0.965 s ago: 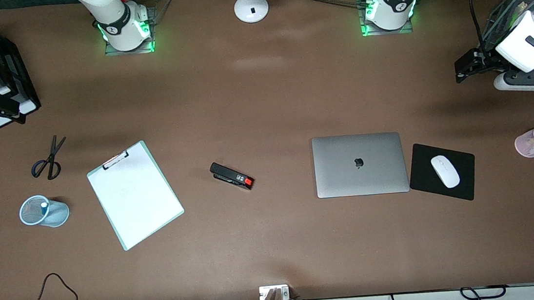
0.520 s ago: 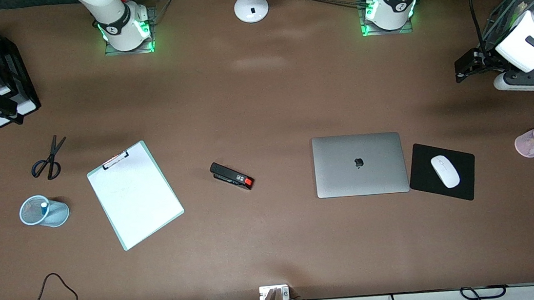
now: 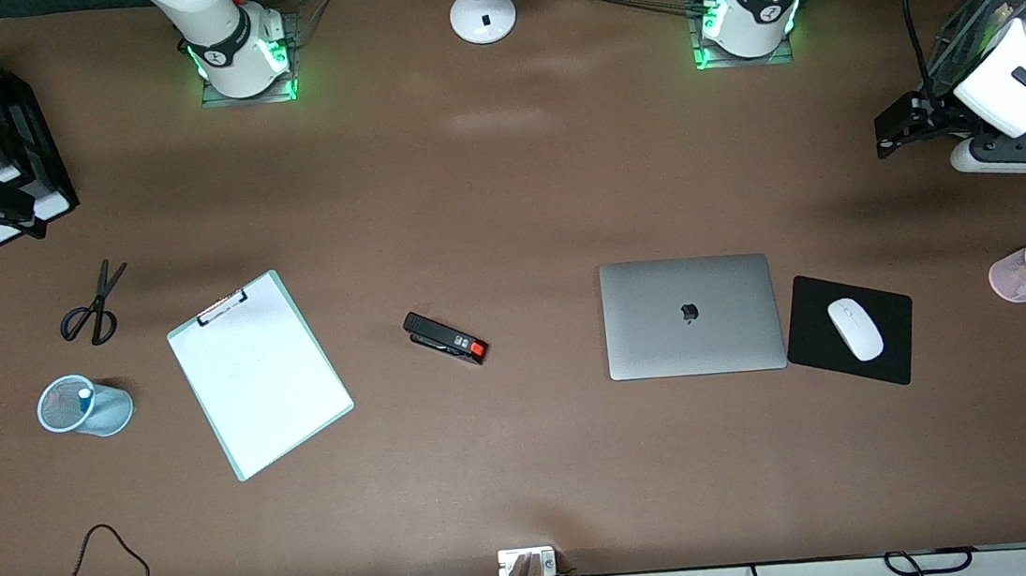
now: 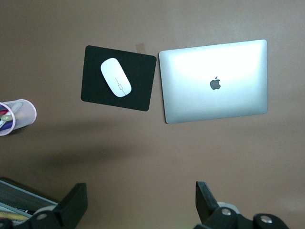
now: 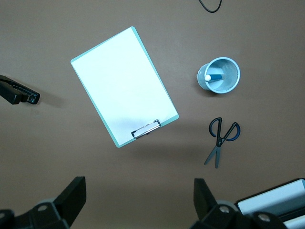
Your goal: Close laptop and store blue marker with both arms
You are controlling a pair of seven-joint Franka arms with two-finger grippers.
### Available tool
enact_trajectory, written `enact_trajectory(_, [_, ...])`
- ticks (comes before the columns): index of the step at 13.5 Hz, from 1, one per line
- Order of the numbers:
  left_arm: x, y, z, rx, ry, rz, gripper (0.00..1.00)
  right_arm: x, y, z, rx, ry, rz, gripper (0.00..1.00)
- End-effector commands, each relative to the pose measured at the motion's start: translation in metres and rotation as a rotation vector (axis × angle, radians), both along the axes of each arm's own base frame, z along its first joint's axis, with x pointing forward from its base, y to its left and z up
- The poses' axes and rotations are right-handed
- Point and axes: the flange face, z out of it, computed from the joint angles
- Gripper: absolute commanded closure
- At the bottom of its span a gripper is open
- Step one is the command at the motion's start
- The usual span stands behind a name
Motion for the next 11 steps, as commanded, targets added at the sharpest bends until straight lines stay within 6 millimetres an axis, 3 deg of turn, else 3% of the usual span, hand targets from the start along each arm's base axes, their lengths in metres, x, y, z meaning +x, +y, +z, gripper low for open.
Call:
enact_trajectory(1, [0.0018, 0.0010, 0.0058, -0.007, 0.007, 0.009, 0.00, -0.0022, 0.0025, 0.0009, -0.011, 0.002, -0.001, 0.00])
enact_trajectory(11, [-0.0009, 0.0003, 0.0058, -0.006, 0.024, 0.006, 0.00, -0.0020, 0.0024, 0.0005, -0.003, 0.006, -0.048, 0.00])
